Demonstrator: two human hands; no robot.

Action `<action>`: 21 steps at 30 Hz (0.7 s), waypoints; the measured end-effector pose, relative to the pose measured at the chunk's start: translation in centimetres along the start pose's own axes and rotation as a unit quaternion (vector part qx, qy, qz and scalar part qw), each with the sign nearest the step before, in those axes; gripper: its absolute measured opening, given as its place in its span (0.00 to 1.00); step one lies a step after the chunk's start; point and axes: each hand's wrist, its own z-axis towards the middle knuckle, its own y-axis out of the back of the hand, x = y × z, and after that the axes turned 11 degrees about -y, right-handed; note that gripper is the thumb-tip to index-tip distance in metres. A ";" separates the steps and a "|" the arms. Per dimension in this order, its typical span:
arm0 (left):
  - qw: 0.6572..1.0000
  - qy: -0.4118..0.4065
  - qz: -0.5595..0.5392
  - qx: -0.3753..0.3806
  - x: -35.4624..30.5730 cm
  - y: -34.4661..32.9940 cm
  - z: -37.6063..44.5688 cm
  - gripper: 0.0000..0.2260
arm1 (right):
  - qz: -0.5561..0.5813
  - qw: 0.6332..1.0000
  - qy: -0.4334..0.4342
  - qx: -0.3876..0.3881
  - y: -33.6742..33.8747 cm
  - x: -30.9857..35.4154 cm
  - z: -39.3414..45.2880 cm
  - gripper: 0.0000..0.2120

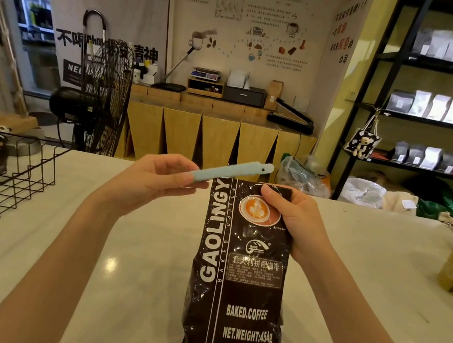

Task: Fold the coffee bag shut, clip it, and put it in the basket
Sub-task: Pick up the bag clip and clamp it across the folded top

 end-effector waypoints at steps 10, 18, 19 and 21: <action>0.998 -0.024 0.053 0.019 -1.9 -2.8 0.3 0.21 | 0.010 1.000 0.026 0.013 -0.3 0.4 -1.0 0.02; 0.997 0.025 0.040 0.067 -3.0 -0.5 -0.7 0.31 | -0.007 0.999 0.049 0.002 -0.3 0.6 -1.7 0.02; 0.996 0.030 0.045 0.077 -2.9 -0.7 -0.8 0.29 | -0.016 0.998 0.053 -0.002 -0.4 0.6 -1.7 0.03; 0.995 0.030 0.054 0.077 -2.7 -1.6 -0.6 0.23 | -0.022 0.998 0.056 -0.005 -0.7 0.5 -1.6 0.03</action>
